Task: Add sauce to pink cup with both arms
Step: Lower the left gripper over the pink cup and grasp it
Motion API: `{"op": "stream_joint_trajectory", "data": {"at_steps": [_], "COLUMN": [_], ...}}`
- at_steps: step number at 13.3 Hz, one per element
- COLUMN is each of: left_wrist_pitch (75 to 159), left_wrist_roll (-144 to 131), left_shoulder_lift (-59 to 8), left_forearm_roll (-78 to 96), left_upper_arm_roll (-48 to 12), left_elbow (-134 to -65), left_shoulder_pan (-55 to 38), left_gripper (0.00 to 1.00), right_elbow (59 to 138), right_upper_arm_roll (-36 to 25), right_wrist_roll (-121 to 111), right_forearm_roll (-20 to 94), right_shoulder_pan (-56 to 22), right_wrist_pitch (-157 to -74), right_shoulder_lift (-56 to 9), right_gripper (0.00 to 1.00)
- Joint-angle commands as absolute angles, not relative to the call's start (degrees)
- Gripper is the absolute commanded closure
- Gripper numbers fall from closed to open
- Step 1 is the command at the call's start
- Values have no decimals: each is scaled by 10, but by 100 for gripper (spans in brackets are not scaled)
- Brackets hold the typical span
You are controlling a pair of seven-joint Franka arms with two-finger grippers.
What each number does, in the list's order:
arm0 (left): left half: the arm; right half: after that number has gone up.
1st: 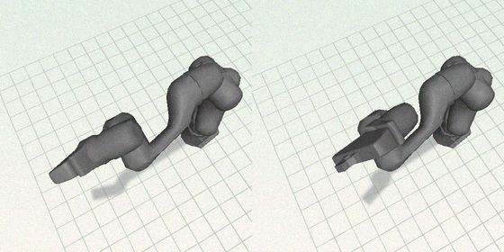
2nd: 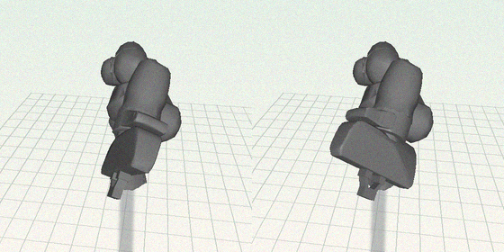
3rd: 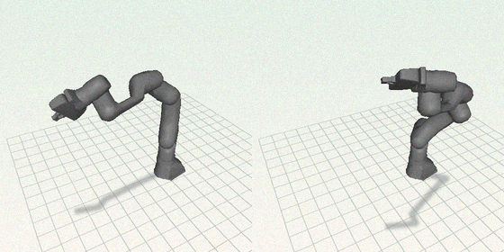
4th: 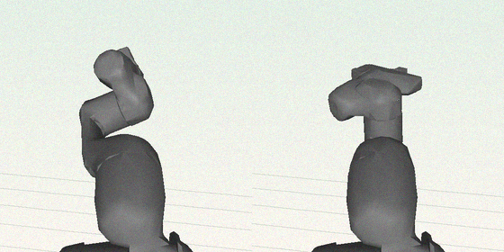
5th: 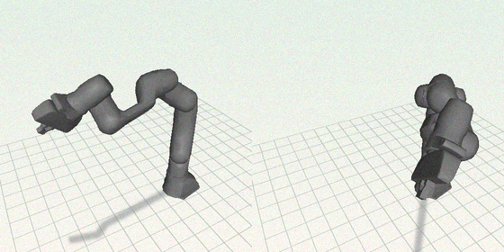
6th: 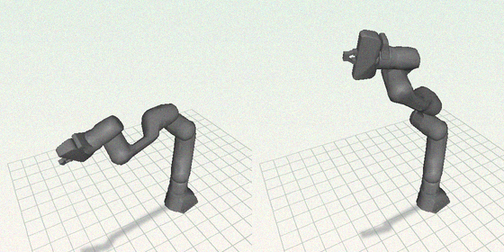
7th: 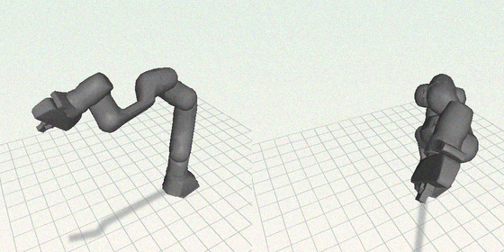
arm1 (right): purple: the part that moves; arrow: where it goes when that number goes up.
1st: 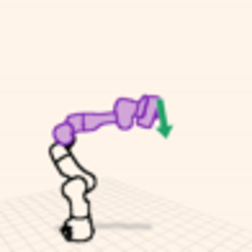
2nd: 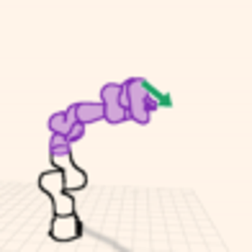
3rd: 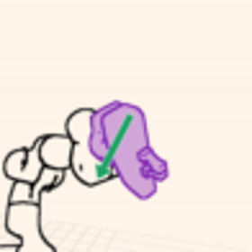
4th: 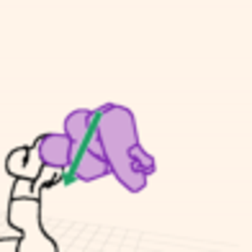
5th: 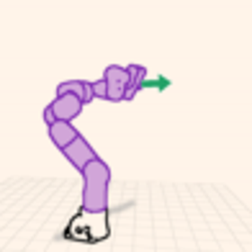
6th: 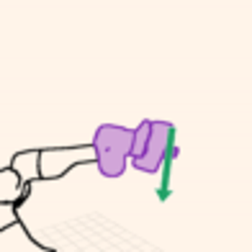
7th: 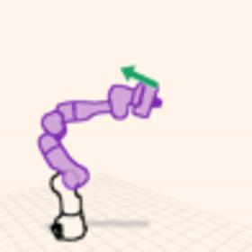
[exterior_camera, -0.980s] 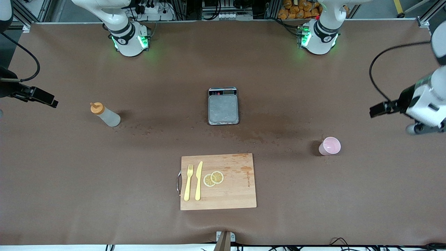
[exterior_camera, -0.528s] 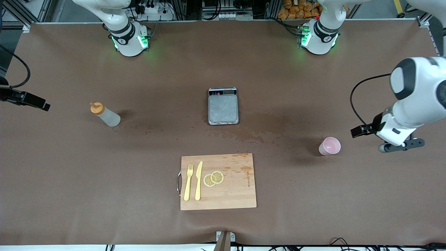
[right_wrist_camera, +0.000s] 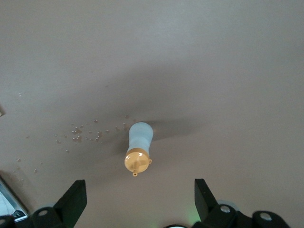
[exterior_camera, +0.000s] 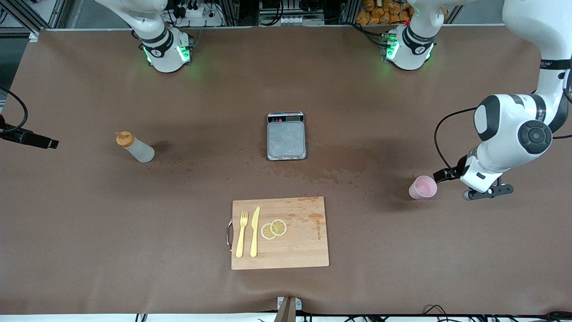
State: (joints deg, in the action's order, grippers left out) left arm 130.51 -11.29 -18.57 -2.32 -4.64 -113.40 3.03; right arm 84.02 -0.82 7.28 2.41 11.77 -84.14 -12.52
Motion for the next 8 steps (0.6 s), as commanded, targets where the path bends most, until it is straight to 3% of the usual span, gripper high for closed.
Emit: {"op": "stream_joint_trajectory", "data": {"at_steps": [1, 4, 8], "left_wrist_pitch": [1324, 1327, 1342], "left_wrist_roll": [-110, -111, -112], "left_shoulder_lift": [-200, -215, -236], "left_forearm_roll": [-12, -12, -12], "left_upper_arm_roll": [-47, -47, -47], "left_elbow": [-1137, -1136, -1136], "left_shoulder_pan": [31, 29, 32], "left_gripper": [0, 20, 26], "right_elbow": [836, 836, 836], "right_upper_arm_roll": [-1, -2, -2], "right_wrist_roll": [75, 101, 106], "right_forearm_roll": [38, 115, 181], "right_shoulder_pan": [153, 199, 242], "right_wrist_pitch": [-824, -818, -799], "right_shoulder_lift": [-145, -159, -191], "right_gripper": [0, 0, 0]}}
